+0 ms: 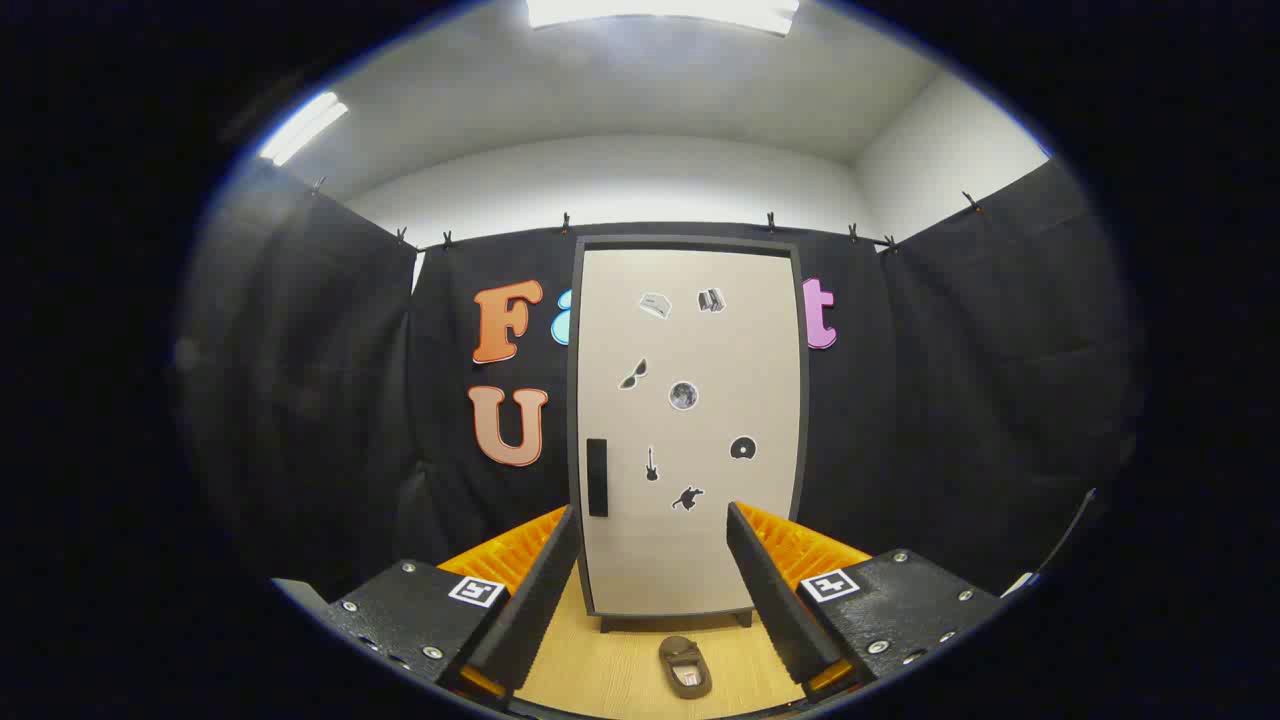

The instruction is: Open the shoe cabinet door, grab the shoes and put them into the shoe cabinet, then close the shoe cabinet door.

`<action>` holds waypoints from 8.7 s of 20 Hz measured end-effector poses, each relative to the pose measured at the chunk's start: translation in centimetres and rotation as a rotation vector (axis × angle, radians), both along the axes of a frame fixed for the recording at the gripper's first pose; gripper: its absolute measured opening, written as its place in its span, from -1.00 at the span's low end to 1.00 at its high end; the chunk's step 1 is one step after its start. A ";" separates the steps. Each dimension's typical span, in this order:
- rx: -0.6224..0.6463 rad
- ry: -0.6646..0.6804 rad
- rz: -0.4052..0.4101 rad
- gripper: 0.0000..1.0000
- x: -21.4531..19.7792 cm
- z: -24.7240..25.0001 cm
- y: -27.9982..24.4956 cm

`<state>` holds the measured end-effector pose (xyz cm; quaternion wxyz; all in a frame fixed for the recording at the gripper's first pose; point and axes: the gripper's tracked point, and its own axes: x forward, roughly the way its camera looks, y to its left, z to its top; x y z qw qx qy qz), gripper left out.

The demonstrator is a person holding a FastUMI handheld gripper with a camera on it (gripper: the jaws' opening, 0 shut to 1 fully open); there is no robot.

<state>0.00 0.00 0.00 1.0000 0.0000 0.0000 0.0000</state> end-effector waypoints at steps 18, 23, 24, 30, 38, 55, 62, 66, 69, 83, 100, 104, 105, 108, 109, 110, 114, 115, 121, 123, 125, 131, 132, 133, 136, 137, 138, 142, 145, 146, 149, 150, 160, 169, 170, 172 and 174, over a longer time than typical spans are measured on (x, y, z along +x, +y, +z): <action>0.017 0.009 -0.006 0.84 3.5 -1.1 3.7; 0.012 -0.001 -0.027 0.85 4.9 -1.3 5.5; 0.017 -0.001 -0.022 0.84 5.4 -1.3 6.0; -0.017 0.003 0.010 0.85 9.8 -2.6 7.2; -0.003 -0.013 0.029 0.75 18.2 -3.8 7.5; -0.055 0.028 0.053 0.29 30.0 -9.3 8.9; -0.040 0.094 0.013 -0.18 32.3 -11.3 9.5; -0.016 0.102 -0.021 -0.23 32.2 -11.3 9.4; 0.029 0.135 -0.005 -0.38 32.0 -11.5 9.5; 0.034 0.179 -0.065 -0.48 26.6 -11.3 7.7; 0.036 0.143 -0.017 -0.55 18.2 -10.8 0.6; 0.057 0.130 0.010 -0.56 15.9 -10.7 -2.3; 0.069 0.126 0.017 -0.56 15.5 -10.7 -3.1; 0.072 0.118 0.016 -0.56 14.7 -10.7 -5.3; 0.072 0.114 0.012 -0.57 14.3 -10.7 -6.0; 0.076 0.115 0.005 -0.57 14.0 -10.8 -6.7; 0.116 0.116 -0.062 -0.58 12.8 -11.1 -11.0; 0.122 0.122 -0.088 -0.58 12.6 -11.3 -12.2; 0.145 0.142 -0.108 -0.72 12.5 -12.4 -17.7; 0.162 0.157 -0.078 -0.71 12.4 -12.7 -18.3; 0.180 0.177 -0.076 -0.71 12.3 -13.0 -19.7; 0.137 0.189 -0.096 -0.71 11.4 -12.2 -20.8; 0.153 0.181 -0.119 -0.69 11.3 -11.6 -21.3; 0.175 0.178 -0.143 -0.68 10.9 -11.2 -21.7; 0.230 0.154 -0.239 -0.66 9.9 -10.6 -23.0; 0.250 0.149 -0.255 -0.65 9.6 -10.5 -23.1; 0.271 0.147 -0.264 -0.65 9.3 -10.3 -22.6; 0.267 0.140 -0.336 -0.62 8.2 -9.9 -21.4; 0.222 0.140 -0.352 -0.48 7.8 -9.6 -18.9; 0.219 0.142 -0.341 -0.41 8.1 -9.4 -17.7; 0.212 0.142 -0.253 -0.08 8.6 -10.1 -13.0; 0.205 0.162 -0.201 0.00 8.7 -10.9 -10.8; 0.082 0.304 0.019 0.40 12.9 -21.7 -1.0; 0.090 0.336 0.116 0.40 16.9 -32.2 1.3; 0.091 0.347 0.122 0.40 17.3 -33.7 1.5; 0.081 0.394 0.145 0.40 17.8 -37.8 2.1; 0.070 0.474 0.171 0.40 17.7 -42.2 2.3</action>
